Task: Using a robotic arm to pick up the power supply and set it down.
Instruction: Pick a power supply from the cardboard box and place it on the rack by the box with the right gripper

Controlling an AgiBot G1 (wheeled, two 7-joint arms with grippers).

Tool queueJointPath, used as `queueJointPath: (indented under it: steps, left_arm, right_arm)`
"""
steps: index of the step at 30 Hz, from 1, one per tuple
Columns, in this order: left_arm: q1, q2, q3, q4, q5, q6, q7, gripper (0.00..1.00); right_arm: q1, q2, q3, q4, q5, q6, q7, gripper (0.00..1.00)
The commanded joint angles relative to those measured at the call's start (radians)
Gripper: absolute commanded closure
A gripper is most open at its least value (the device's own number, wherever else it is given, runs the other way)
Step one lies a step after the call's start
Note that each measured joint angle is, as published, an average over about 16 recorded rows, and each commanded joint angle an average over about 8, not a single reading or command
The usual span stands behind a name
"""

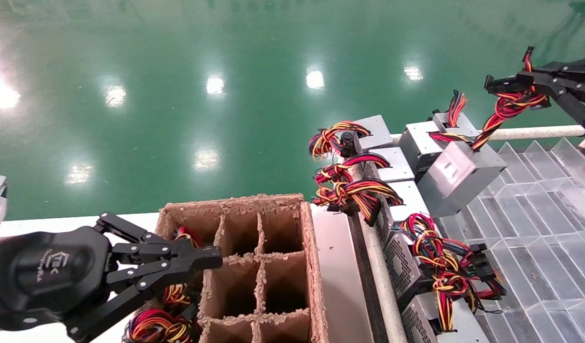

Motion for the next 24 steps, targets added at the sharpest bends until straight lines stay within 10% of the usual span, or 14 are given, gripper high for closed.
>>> queueJointPath:
  steps: [1,24]
  left_arm:
    - [0.000,0.000,0.000,0.000,0.000,0.000,0.000,1.00]
    - [0.000,0.000,0.000,0.000,0.000,0.000,0.000,1.00]
  right_arm:
    - [-0.001,-0.003,0.004,-0.001,0.009,-0.006,-0.012,1.00]
    - [0.212,-0.185,-0.054,-0.242,-0.041,-0.283,-0.132,1.00]
